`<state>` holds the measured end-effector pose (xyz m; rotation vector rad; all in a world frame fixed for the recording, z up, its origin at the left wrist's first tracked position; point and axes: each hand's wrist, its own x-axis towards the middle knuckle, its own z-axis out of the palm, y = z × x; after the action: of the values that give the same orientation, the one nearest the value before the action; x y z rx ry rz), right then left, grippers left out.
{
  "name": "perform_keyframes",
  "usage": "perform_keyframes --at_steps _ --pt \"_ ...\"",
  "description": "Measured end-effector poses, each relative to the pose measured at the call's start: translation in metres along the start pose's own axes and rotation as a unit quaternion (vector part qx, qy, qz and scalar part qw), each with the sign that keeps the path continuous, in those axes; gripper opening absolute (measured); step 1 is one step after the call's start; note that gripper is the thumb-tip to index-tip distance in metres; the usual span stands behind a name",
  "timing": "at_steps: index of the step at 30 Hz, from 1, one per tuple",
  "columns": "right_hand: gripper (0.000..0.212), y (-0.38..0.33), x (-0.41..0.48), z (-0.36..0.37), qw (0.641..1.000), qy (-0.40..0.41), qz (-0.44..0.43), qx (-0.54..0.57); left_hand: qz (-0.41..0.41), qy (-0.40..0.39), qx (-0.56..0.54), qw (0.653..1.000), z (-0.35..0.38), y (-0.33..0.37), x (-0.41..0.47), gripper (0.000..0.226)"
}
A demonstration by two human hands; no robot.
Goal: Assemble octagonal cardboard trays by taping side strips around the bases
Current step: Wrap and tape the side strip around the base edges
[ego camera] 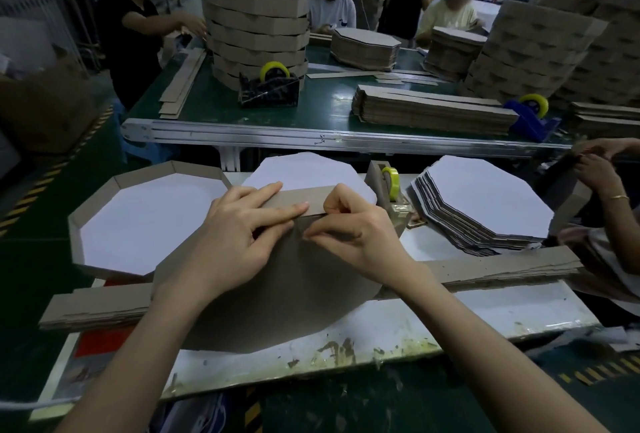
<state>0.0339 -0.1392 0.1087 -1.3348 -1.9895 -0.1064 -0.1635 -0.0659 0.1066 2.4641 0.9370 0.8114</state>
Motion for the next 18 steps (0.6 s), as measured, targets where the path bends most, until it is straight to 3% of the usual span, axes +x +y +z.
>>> perform_keyframes --at_steps 4,6,13,15,18 --pt "0.005 0.003 0.001 0.002 1.000 0.004 -0.007 0.010 -0.045 0.033 -0.023 0.998 0.003 0.010 0.004 0.031" --pt "0.005 0.003 -0.001 0.003 1.000 0.008 -0.016 0.009 -0.057 0.068 0.006 0.996 0.008 0.013 0.004 0.040" --pt "0.010 0.008 0.006 -0.014 0.997 -0.063 -0.022 0.027 0.021 0.126 0.073 0.989 0.016 0.008 0.005 0.045" --pt "0.004 0.011 0.010 -0.021 0.993 -0.010 0.039 0.114 0.029 0.132 0.088 0.987 0.017 0.006 0.005 0.046" --pt "0.017 0.024 0.020 -0.027 0.964 0.129 0.154 0.175 0.040 0.130 0.124 0.983 0.019 0.002 0.005 0.050"
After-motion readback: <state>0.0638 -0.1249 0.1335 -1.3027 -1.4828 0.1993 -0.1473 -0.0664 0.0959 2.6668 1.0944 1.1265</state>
